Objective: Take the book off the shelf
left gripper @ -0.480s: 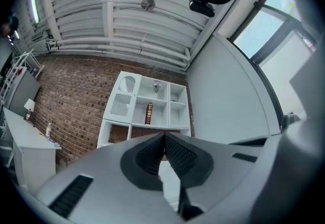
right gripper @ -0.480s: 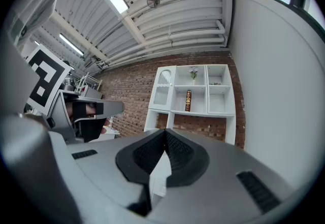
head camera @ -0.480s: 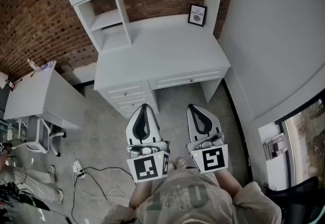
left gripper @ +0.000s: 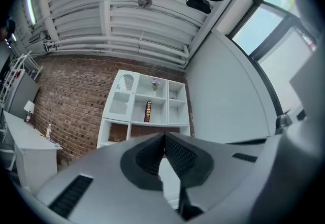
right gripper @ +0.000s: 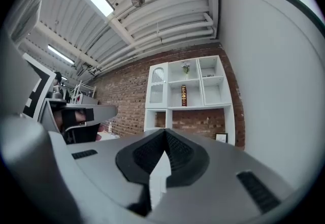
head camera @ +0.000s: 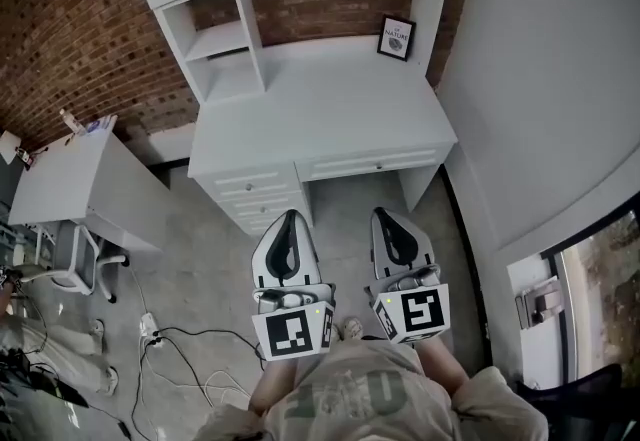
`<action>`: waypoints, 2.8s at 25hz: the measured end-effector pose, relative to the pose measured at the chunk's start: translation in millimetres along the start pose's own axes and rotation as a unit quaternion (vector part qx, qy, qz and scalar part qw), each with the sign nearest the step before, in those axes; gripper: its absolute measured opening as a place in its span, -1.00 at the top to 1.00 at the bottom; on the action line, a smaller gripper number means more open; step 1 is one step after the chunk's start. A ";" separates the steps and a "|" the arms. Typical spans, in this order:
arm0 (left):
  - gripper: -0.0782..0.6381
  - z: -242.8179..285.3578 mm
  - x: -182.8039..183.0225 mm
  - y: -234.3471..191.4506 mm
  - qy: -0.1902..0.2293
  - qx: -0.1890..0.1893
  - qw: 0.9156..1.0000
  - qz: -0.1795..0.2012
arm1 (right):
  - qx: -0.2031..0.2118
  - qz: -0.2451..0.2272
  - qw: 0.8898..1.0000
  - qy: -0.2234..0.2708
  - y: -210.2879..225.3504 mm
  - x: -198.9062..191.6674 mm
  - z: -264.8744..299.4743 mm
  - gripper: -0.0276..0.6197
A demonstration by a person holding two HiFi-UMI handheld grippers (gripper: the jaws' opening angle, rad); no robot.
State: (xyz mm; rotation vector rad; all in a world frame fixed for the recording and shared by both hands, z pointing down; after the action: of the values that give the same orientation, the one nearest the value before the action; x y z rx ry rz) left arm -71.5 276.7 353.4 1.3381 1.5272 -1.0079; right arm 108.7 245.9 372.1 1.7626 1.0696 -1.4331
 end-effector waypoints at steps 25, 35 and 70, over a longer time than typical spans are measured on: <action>0.75 67.5 -32.7 19.9 -0.014 -0.015 1.000 0.012 | 0.011 0.061 0.998 0.009 58.0 -25.8 56.8 0.87; 0.75 183.7 -80.4 -32.1 -0.004 -0.013 1.000 -0.015 | -0.008 -0.008 1.000 0.024 91.2 -36.3 160.2 0.87; 0.75 481.3 -162.3 -161.1 -0.031 0.000 0.998 -0.051 | -0.012 0.000 1.000 -0.005 160.0 -100.8 494.1 0.87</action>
State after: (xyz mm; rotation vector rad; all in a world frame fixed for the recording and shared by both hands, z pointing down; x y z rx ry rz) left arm -178.9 -245.2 361.0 1.2280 1.5620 -1.1027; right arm 6.9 -273.1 358.2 1.7367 1.0759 -1.4219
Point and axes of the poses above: the fingertips, and each gripper's own axes: z forward along the fingers, y to its right, x out of its top, the point moved 8 cm from there along -z, backward along the fingers, and after that the axes turned 6 degrees about y, right-handed, at the moved point
